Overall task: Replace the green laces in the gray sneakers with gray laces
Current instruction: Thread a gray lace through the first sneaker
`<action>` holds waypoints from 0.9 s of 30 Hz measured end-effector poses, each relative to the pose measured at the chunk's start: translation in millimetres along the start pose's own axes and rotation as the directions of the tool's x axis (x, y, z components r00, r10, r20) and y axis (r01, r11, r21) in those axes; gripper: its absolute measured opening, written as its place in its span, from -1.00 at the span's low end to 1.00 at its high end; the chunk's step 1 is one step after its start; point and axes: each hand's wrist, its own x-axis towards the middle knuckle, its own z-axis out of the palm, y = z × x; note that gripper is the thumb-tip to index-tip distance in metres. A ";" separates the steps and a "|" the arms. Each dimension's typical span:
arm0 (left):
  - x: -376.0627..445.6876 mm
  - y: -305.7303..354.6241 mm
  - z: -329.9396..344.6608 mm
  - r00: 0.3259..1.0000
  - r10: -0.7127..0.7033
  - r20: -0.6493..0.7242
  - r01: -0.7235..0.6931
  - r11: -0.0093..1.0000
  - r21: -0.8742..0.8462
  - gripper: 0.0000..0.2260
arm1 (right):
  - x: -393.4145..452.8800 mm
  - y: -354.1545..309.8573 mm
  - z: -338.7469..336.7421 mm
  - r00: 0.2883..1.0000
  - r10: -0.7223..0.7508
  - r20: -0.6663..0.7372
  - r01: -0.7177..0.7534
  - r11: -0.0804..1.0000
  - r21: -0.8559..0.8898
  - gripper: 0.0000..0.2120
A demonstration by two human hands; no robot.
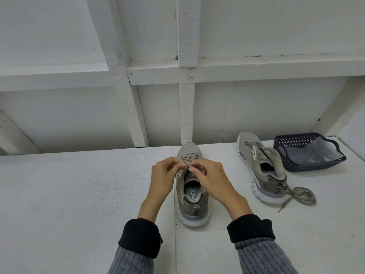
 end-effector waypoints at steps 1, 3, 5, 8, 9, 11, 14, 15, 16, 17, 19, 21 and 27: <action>-0.6 -0.1 -0.1 1.000 -0.002 0.001 0.002 1.000 -0.001 -0.94 | 0.0 1.9 2.0 1.000 -0.010 -0.018 0.010 1.000 0.002 -0.84; -1.4 -2.6 -0.4 1.000 -0.002 -0.001 0.002 1.000 0.027 -0.94 | 0.3 5.0 3.2 0.997 0.000 -0.078 -0.001 1.000 -0.007 -0.87; -3.1 -7.1 -0.3 1.000 -0.012 0.000 0.012 0.996 0.091 -0.93 | 0.9 6.5 1.8 0.989 0.017 -0.145 -0.020 1.000 -0.024 -0.90; -7.4 -15.1 0.3 0.997 -0.083 0.001 0.082 0.990 0.115 -0.90 | 0.6 9.8 3.0 0.987 0.028 -0.160 -0.039 0.997 -0.065 -0.91; -9.1 -16.9 0.6 0.995 -0.102 -0.005 0.102 0.990 0.098 -0.90 | 0.0 10.7 4.7 0.988 0.034 -0.153 -0.045 0.997 -0.070 -0.92; -10.8 -18.8 1.0 0.993 -0.118 -0.018 0.119 0.991 0.069 -0.90 | -1.3 13.2 9.1 0.989 0.052 -0.138 -0.062 0.996 -0.069 -0.93; -10.5 -20.0 1.7 0.987 -0.158 -0.020 0.158 0.987 -0.005 -0.85 | -3.2 15.1 14.4 0.992 0.059 -0.108 -0.071 0.992 -0.103 -0.90; -9.9 -20.7 2.3 0.983 -0.180 -0.019 0.180 0.983 -0.032 -0.84 | -2.8 15.8 16.2 0.993 0.055 -0.105 -0.068 0.991 -0.116 -0.88; -9.4 -21.8 2.6 0.979 -0.204 -0.019 0.203 0.978 -0.058 -0.84 | -2.1 16.2 17.7 0.993 0.055 -0.103 -0.068 0.990 -0.126 -0.87; -9.0 -22.9 3.0 0.974 -0.225 -0.018 0.222 0.971 -0.083 -0.84 | -1.4 16.2 19.1 0.993 0.052 -0.104 -0.066 0.989 -0.133 -0.87; -8.5 -26.4 3.2 0.969 -0.248 -0.018 0.244 0.963 -0.110 -0.84 | 0.3 16.3 21.5 0.993 0.038 -0.113 -0.053 0.989 -0.140 -0.87; -8.3 -28.6 3.0 0.966 -0.258 -0.019 0.254 0.959 -0.124 -0.84 | 1.9 16.1 22.5 0.992 0.028 -0.122 -0.044 0.990 -0.137 -0.89; -8.7 -29.5 4.2 0.963 -0.270 -0.017 0.264 0.952 -0.152 -0.82 | 2.9 18.9 21.3 0.998 0.012 -0.066 -0.017 0.997 -0.079 -0.90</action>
